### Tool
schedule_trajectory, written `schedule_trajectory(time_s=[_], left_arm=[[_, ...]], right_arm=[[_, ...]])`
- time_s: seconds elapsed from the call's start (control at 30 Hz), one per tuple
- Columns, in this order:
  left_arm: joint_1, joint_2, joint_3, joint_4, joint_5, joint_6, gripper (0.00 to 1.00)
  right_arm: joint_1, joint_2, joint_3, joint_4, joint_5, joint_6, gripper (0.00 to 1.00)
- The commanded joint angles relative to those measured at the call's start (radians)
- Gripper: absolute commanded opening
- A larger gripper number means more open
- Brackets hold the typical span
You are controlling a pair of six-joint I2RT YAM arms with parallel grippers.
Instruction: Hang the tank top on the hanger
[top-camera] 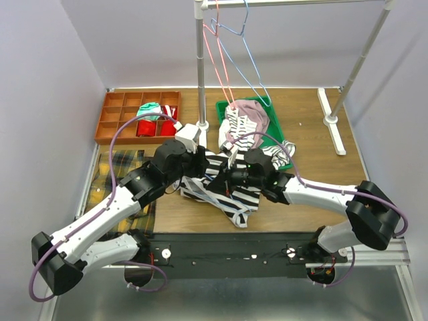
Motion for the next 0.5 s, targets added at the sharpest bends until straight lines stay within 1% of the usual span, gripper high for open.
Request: schedule_trajectory(time_s=[0.0, 0.07, 0.1, 0.13, 0.2, 0.23, 0.33, 0.43, 0.47], left_arm=[[-0.008, 0.045, -0.024, 0.141, -0.012, -0.027, 0.61], [-0.008, 0.073, -0.020, 0.147, -0.017, -0.032, 0.60], [-0.010, 0.094, -0.015, 0.144, -0.020, -0.036, 0.57], [-0.014, 0.096, -0.016, 0.145, -0.038, -0.036, 0.48], [-0.019, 0.096, -0.021, 0.141, -0.063, -0.036, 0.35], [-0.017, 0.095, -0.020, 0.135, -0.087, -0.035, 0.19], [-0.019, 0.093, -0.012, 0.109, -0.108, -0.020, 0.00], [-0.026, 0.095, 0.002, 0.082, -0.127, -0.007, 0.00], [-0.028, 0.096, 0.008, 0.069, -0.143, 0.005, 0.00]], right_arm=[[0.011, 0.028, 0.024, 0.038, 0.025, 0.002, 0.01], [0.013, 0.031, 0.026, 0.035, 0.030, 0.005, 0.01], [0.013, 0.031, 0.026, 0.030, 0.033, 0.005, 0.01], [0.013, 0.029, 0.027, 0.024, 0.039, 0.002, 0.01], [0.013, 0.025, 0.030, 0.001, 0.058, -0.002, 0.01], [0.013, 0.020, 0.032, -0.006, 0.065, -0.009, 0.01], [0.013, 0.008, 0.041, -0.037, 0.095, -0.010, 0.01], [0.011, 0.006, 0.059, -0.083, 0.124, -0.007, 0.01], [0.013, 0.006, 0.068, -0.101, 0.137, -0.006, 0.07]])
